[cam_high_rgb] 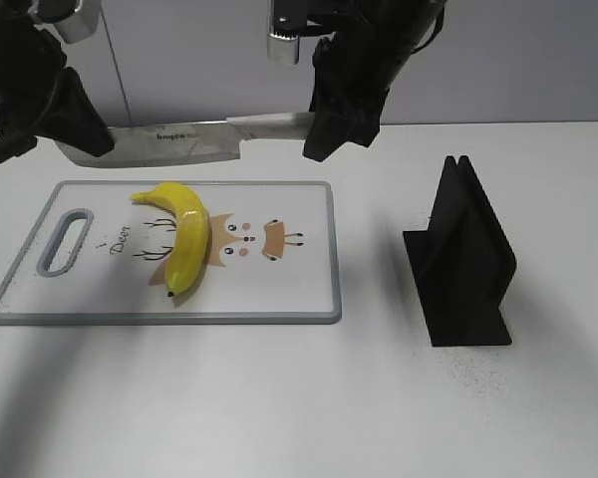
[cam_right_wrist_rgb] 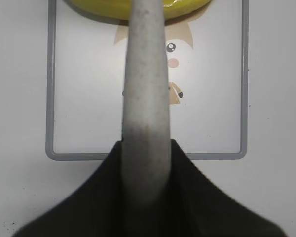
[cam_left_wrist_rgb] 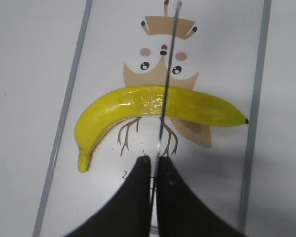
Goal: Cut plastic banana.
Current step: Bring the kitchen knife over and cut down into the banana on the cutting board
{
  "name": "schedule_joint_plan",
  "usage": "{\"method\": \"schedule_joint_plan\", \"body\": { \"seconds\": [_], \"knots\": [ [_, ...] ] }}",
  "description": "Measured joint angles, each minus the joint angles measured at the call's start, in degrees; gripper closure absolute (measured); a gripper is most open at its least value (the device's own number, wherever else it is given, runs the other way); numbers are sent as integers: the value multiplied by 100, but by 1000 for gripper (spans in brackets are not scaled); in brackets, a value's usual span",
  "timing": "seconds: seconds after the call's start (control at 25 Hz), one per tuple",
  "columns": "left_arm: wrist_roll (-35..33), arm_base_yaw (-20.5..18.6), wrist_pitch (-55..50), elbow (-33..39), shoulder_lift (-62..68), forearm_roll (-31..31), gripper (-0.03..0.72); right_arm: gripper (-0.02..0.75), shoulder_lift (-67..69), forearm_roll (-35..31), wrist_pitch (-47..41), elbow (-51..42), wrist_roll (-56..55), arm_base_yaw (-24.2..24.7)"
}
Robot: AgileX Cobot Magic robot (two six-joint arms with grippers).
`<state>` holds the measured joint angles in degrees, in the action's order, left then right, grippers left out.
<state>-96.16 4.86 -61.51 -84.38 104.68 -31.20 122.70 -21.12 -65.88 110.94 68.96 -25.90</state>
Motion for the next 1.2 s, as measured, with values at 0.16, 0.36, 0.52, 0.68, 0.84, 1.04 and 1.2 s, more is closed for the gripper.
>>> {"method": "schedule_joint_plan", "body": {
  "seconds": [0.16, 0.36, 0.52, 0.68, 0.84, 1.04, 1.2],
  "knots": [
    [-12, 0, 6, 0, 55, 5, 674, 576, 43, 0, 28, 0, 31, 7],
    [-18, 0, 274, -5, 302, -1, 674, 576, 227, 140, 318, 5, 42, 7],
    [-51, 0, 707, -5, 899, -37, 674, 576, 668, 293, 678, 21, 54, 7],
    [-122, -11, 873, -73, 1681, -182, 670, 575, 1375, 334, 857, 53, 54, 21],
    [-145, -3, 768, -174, 1810, -201, 670, 575, 1504, 324, 816, 114, 59, 46],
    [-145, 55, 793, -176, 1811, -171, 669, 575, 1504, 352, 796, 119, 55, 46],
    [-140, 80, 856, -171, 1750, -121, 669, 575, 1523, 414, 655, 284, 53, 40]
  ]
}}
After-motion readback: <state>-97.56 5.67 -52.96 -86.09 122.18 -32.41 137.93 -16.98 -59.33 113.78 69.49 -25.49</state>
